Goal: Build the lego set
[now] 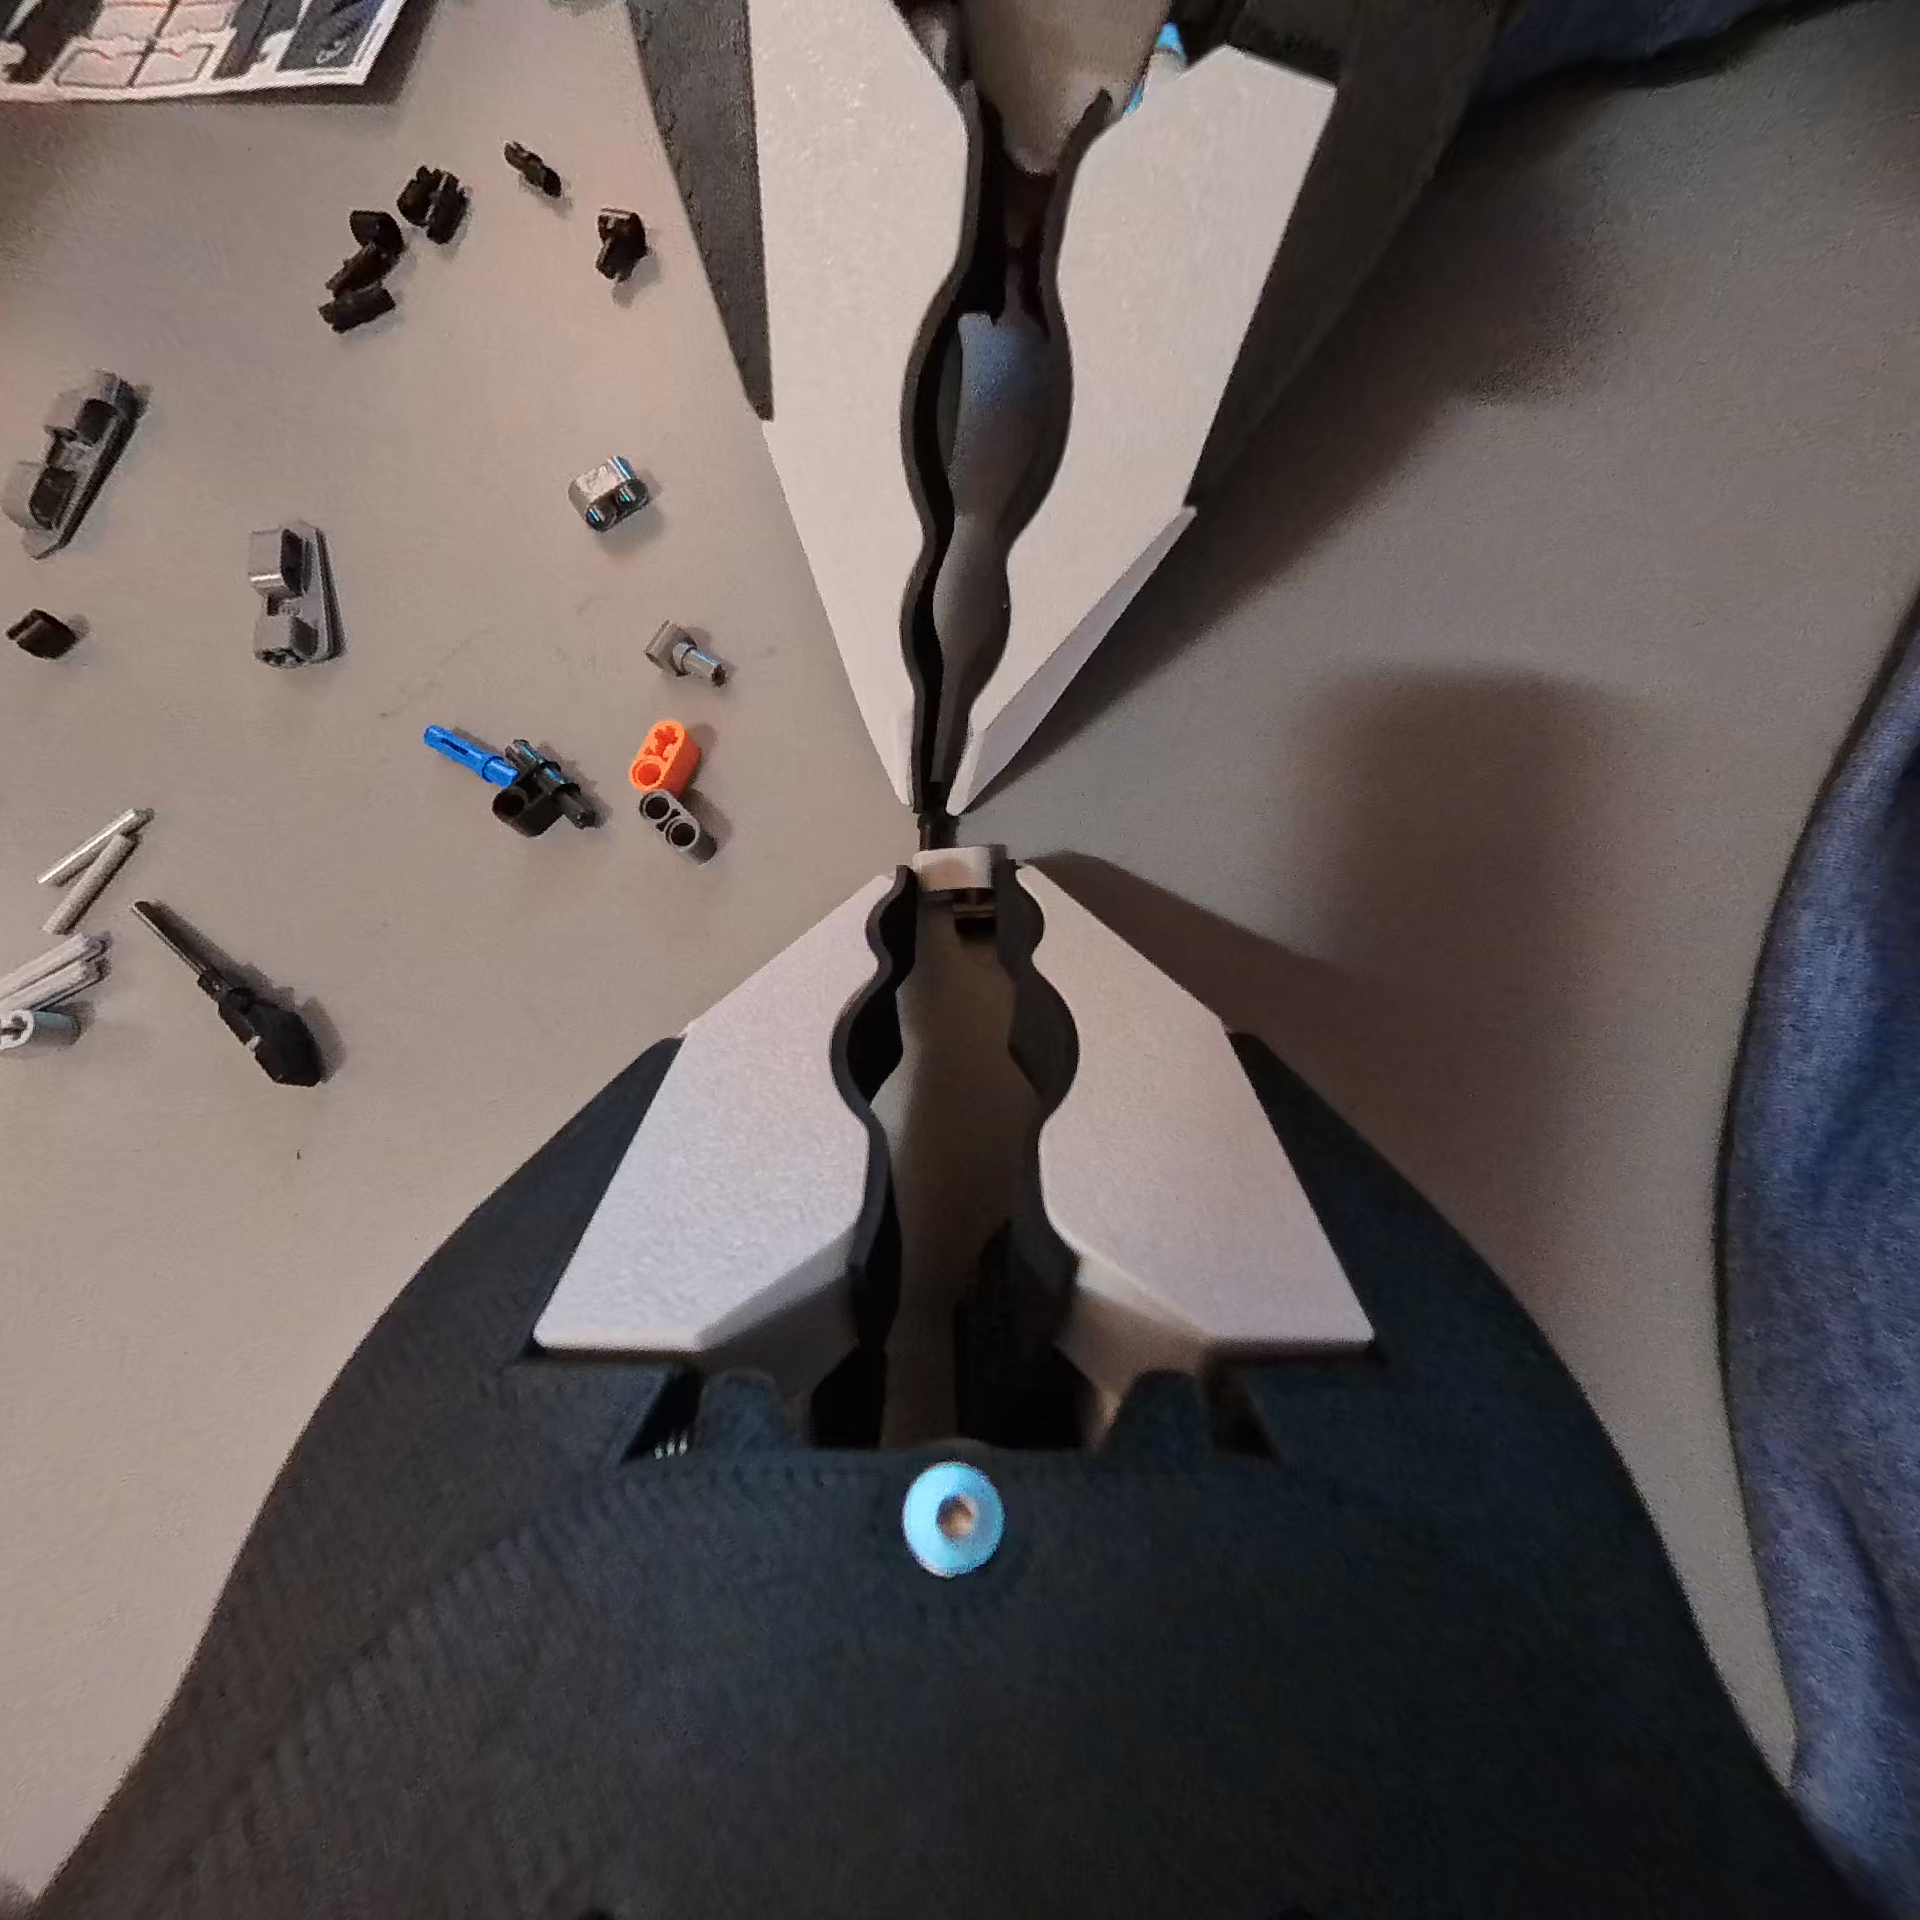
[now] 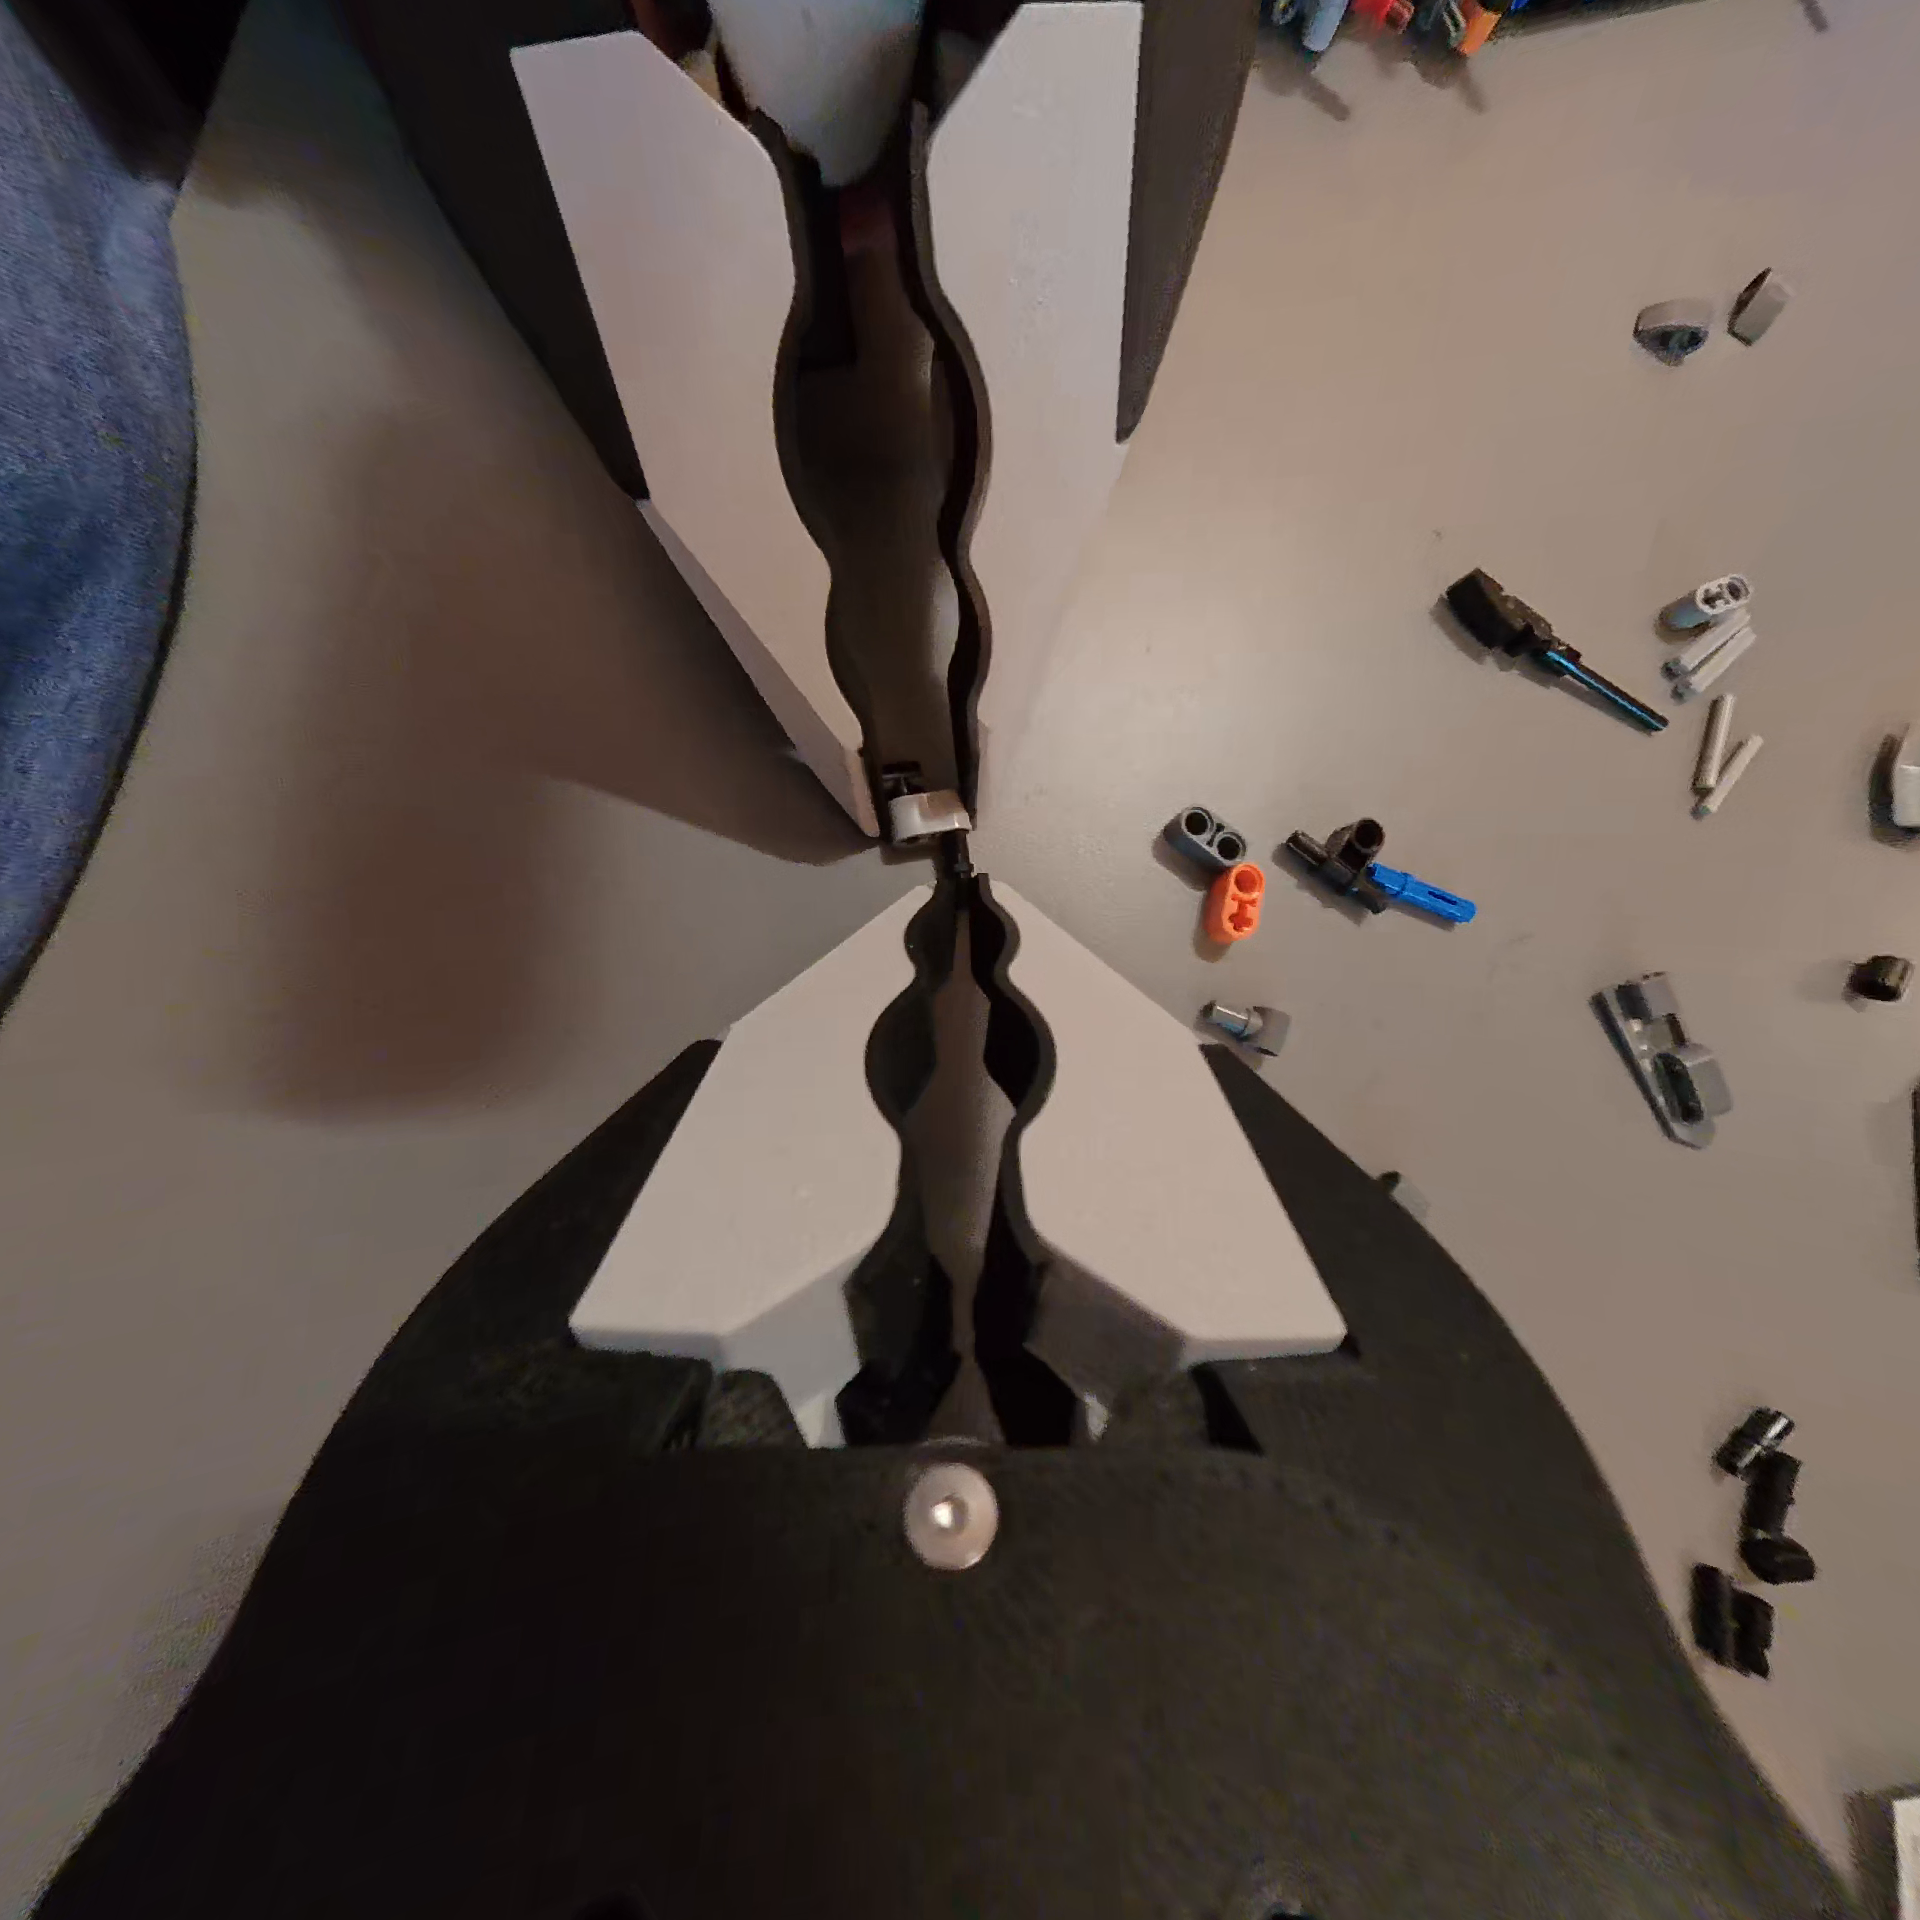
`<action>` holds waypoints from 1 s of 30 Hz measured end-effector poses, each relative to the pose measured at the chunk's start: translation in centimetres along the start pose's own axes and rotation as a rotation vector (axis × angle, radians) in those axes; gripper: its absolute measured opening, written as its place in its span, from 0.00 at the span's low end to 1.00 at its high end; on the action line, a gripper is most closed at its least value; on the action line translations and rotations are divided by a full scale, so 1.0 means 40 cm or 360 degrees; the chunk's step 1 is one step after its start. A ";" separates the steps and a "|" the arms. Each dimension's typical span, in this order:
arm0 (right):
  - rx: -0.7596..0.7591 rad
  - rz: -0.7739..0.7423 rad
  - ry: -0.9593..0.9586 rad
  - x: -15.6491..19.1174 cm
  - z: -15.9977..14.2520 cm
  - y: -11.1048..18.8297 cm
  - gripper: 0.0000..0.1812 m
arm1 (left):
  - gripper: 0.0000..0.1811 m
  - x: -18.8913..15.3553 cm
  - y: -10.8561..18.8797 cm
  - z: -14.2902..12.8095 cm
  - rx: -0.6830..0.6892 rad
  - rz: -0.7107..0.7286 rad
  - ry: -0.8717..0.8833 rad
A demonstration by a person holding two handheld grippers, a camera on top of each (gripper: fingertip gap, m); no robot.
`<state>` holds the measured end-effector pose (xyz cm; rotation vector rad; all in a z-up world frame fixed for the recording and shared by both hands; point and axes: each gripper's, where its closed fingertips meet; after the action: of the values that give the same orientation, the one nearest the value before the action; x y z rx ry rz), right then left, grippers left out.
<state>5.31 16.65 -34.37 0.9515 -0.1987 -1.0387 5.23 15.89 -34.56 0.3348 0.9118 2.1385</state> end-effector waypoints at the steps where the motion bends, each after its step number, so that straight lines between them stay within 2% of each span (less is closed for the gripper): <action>1: -0.0002 0.0007 0.0007 0.000 0.000 0.000 0.00 | 0.08 0.000 0.000 0.000 0.0001 -0.0004 -0.0001; 14: 0.0026 0.0175 0.0095 0.000 0.001 -0.002 0.00 | 0.07 0.000 -0.001 0.000 -0.0002 0.0008 -0.0036; 30: 0.0168 0.0213 0.0234 0.000 0.001 -0.004 0.00 | 0.07 0.000 -0.002 0.002 -0.0004 0.0011 -0.0070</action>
<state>5.18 16.60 -34.46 1.0908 -0.1937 -0.8386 5.32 15.97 -34.58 0.3828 0.8842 2.1300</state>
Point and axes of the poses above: each gripper's, where its closed fingertips meet, y back along the fingers, z out of its top, x = y × z across the jaws, and after that the axes turned 12 degrees about y, right-handed
